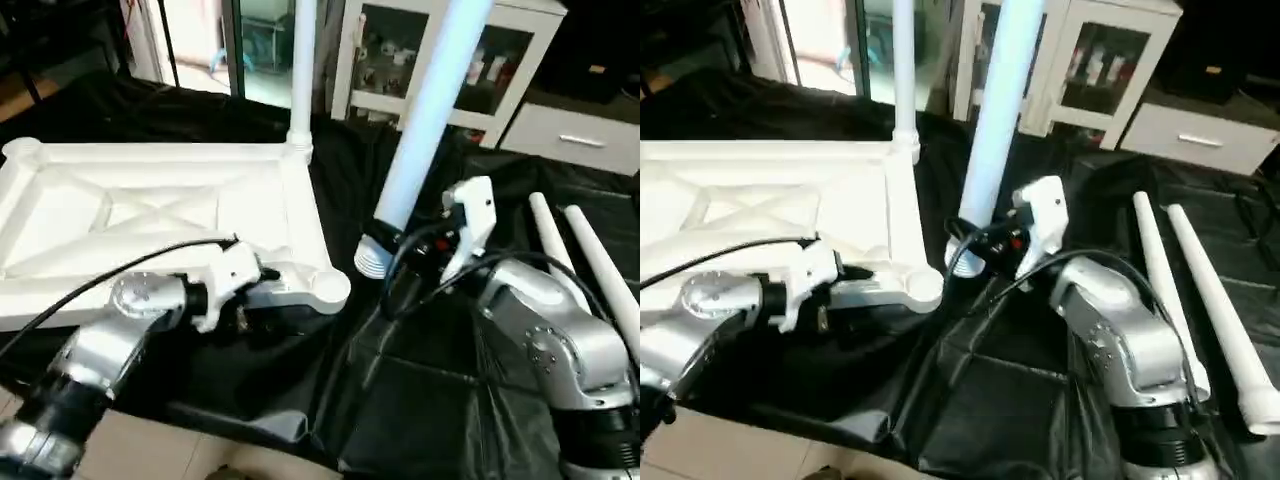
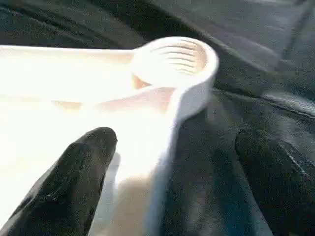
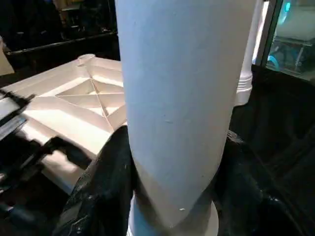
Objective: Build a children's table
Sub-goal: Pick table leg
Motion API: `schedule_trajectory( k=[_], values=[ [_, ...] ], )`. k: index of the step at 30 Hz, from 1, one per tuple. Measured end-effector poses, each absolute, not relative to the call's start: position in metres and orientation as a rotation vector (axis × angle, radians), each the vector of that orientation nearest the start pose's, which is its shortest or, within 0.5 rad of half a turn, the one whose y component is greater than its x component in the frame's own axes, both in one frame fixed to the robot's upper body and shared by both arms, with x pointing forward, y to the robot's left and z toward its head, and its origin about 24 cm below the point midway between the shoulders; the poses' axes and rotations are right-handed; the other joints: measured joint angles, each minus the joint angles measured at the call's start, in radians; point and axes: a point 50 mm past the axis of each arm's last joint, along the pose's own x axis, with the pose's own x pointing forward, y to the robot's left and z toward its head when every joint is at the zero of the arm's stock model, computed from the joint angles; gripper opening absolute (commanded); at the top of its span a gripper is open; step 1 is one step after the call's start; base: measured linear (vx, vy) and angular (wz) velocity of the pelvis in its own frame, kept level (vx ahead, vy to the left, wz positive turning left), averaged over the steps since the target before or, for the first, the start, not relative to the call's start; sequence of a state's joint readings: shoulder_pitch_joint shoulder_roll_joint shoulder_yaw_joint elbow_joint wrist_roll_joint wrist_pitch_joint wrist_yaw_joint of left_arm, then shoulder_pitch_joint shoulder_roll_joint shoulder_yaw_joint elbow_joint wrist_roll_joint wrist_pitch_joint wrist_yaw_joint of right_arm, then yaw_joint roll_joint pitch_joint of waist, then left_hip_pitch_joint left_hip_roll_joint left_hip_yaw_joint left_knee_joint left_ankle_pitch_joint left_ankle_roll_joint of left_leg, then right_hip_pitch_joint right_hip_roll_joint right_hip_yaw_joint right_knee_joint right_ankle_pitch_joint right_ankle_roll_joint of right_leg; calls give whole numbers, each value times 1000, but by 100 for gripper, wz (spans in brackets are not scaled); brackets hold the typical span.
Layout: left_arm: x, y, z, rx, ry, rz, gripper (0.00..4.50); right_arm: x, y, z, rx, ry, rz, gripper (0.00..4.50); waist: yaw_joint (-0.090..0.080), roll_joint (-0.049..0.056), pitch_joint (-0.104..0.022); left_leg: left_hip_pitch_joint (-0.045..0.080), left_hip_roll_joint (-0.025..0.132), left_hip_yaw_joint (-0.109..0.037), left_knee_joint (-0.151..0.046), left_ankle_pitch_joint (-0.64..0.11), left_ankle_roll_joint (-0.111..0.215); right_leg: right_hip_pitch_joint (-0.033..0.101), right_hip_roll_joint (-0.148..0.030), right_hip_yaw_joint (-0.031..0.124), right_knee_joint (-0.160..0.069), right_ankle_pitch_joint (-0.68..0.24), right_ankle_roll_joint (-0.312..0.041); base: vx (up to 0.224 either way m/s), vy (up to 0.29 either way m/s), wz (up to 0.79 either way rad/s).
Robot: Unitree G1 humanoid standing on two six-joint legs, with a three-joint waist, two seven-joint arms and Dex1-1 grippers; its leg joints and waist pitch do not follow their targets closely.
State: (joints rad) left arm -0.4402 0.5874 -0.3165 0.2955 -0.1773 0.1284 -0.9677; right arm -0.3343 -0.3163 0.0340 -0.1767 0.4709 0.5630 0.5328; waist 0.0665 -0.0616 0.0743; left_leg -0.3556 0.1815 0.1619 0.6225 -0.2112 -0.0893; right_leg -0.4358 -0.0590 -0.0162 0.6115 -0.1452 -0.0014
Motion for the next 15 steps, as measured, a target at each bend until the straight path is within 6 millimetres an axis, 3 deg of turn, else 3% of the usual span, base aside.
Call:
schedule_trajectory(
  k=[7, 15],
  values=[
    [314, 174, 73, 461, 338, -1141, 436, 286, -133, 123, 101, 74, 773, 188, -4, 5, 3, 1, 0, 0, -4, 0, 0, -1, 0, -1, 2, 0, -1, 0, 0, 0],
    [316, 174, 74, 490, 369, -1216, 361, 285, -135, 122, 96, 72, 766, 188, -4, 11, 5, 3, 0, 0, -6, 0, 0, 0, 0, 0, 1, 3, -5, 0, 0, 0]
  ],
)
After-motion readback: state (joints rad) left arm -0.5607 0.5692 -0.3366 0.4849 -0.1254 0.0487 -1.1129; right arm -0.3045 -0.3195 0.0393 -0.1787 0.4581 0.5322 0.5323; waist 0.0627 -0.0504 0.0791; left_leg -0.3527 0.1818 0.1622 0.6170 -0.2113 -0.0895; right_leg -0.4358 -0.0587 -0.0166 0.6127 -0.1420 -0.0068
